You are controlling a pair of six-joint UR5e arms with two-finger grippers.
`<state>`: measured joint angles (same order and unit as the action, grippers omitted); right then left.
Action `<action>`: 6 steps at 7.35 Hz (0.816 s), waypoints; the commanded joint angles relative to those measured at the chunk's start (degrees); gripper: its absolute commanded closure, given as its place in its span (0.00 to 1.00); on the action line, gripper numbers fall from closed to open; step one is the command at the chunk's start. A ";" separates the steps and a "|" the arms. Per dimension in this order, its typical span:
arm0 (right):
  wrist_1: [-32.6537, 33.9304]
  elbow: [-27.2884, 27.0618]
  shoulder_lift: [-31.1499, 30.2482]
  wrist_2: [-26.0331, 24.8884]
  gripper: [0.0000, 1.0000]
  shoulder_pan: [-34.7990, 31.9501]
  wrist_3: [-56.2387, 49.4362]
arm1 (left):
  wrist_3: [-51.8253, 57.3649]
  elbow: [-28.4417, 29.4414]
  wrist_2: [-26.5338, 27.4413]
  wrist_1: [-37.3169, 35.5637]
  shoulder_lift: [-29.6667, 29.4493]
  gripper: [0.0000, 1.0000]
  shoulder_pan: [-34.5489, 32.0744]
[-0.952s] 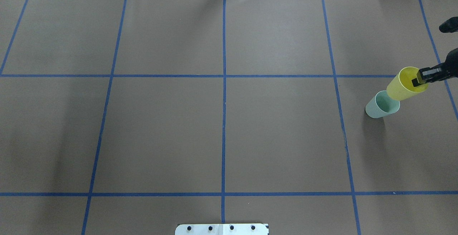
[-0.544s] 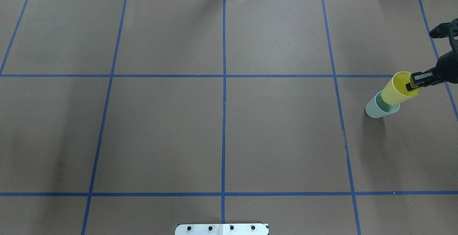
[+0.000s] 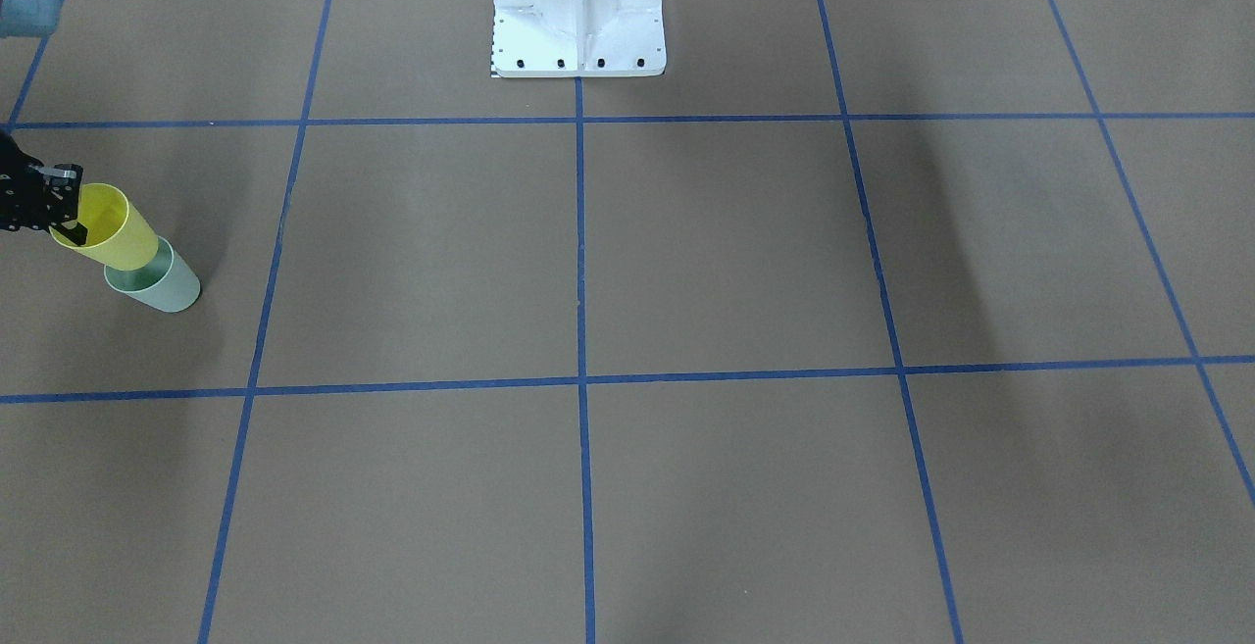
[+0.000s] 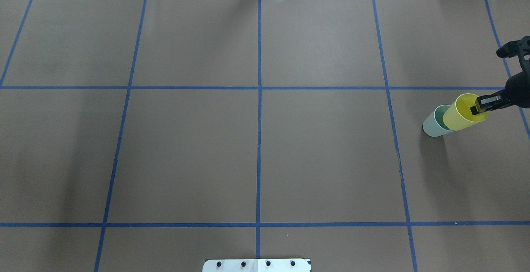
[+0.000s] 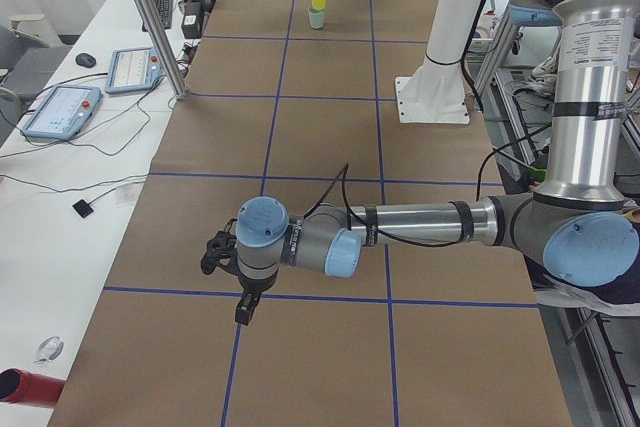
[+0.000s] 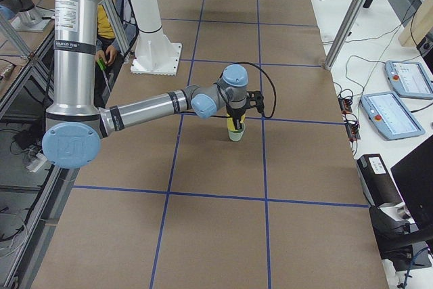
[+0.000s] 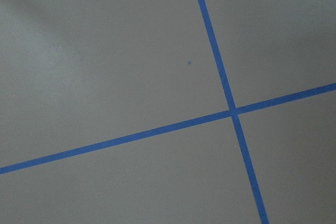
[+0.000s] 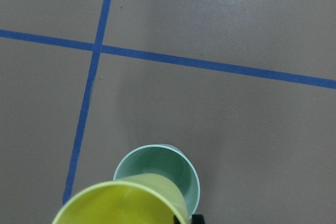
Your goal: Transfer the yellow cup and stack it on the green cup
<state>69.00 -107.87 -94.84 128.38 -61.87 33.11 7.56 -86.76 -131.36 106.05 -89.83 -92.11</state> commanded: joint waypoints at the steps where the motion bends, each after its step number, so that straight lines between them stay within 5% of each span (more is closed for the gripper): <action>1: -3.34 1.61 -0.43 -0.06 1.00 0.25 1.25 | 0.00 0.02 -0.21 0.03 0.09 0.00 0.00; 6: -3.44 1.78 0.53 0.03 1.00 0.61 1.52 | 0.09 0.10 -0.21 0.03 0.09 0.00 0.00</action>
<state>65.58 -106.15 -94.56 128.40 -61.37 34.55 7.58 -86.72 -131.57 106.08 -89.74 -92.11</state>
